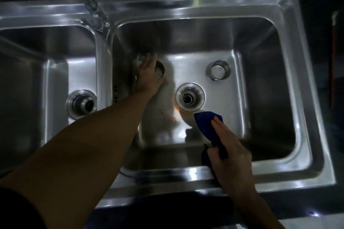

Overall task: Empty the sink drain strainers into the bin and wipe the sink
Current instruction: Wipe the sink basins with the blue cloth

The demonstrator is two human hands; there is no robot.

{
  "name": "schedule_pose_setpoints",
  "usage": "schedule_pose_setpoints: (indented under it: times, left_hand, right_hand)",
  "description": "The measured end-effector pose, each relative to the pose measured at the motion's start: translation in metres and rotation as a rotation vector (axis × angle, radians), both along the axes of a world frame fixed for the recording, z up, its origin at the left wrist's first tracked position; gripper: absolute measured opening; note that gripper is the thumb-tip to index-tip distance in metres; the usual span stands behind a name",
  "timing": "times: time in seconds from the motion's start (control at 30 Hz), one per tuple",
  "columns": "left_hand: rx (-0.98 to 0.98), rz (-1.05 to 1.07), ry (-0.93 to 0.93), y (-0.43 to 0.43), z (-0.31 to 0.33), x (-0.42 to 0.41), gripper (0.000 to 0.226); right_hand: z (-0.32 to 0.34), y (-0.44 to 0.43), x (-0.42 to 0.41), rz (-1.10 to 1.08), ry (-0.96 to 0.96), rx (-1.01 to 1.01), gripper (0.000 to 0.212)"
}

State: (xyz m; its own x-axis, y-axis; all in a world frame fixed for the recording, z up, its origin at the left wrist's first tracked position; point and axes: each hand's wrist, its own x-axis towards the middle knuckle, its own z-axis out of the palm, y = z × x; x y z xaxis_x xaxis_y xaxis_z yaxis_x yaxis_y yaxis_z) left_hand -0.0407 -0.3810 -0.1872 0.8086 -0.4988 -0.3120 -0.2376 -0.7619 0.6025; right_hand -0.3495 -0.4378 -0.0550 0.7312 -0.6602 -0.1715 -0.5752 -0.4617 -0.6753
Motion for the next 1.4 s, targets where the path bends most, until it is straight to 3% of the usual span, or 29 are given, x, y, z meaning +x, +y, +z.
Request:
schedule_pose_setpoints:
  times: [0.1,0.2,0.3,0.4,0.47,0.63,0.77,0.9,0.97,1.07,1.13,1.27,1.4]
  left_hand:
    - [0.022,-0.033,-0.037,0.007,0.014,-0.005,0.104]
    - [0.000,-0.070,-0.111,0.022,0.043,-0.015,0.077]
    - [0.007,-0.233,-0.311,0.048,0.079,-0.022,0.054]
    - [-0.086,-0.375,-0.531,0.078,0.112,-0.021,0.042]
    - [-0.087,-0.363,-0.596,0.098,0.121,-0.018,0.039]
    - [0.003,-0.389,-0.559,0.118,0.110,-0.022,0.048]
    - [-0.065,-0.318,-0.580,0.117,0.101,-0.018,0.042]
    - [-0.070,-0.306,-0.566,0.115,0.099,-0.017,0.039]
    - [-0.058,-0.321,-0.565,0.115,0.099,-0.016,0.039]
    - [-0.045,-0.339,-0.561,0.114,0.100,-0.015,0.039]
    - [-0.037,-0.344,-0.557,0.114,0.100,-0.015,0.038]
    - [-0.012,-0.358,-0.570,0.114,0.100,-0.014,0.038]
    - [-0.018,-0.350,-0.590,0.114,0.100,-0.014,0.037]
  right_hand:
    - [-0.002,-0.004,0.001,-0.064,0.007,0.053,0.069]
    - [-0.004,-0.015,0.008,-0.119,0.068,0.158,0.069]
    - [-0.013,-0.032,0.027,-0.140,0.136,0.279,0.061]
    - [-0.027,-0.042,0.054,-0.054,0.156,0.237,0.053]
    - [-0.039,-0.043,0.074,-0.027,0.152,0.211,0.053]
    - [-0.081,-0.037,0.125,0.197,0.286,0.137,0.062]
    - [-0.117,-0.018,0.152,0.358,0.436,0.147,0.075]
    - [-0.140,0.013,0.151,0.388,0.523,-0.063,0.078]
    - [-0.145,0.016,0.150,0.450,0.543,-0.148,0.078]
    - [-0.150,0.015,0.145,0.518,0.459,-0.095,0.082]
    - [-0.151,0.017,0.145,0.613,0.383,-0.052,0.079]
    - [-0.147,0.032,0.158,1.014,0.343,-0.026,0.075]
    - [-0.140,0.038,0.149,1.384,0.375,-0.198,0.074]
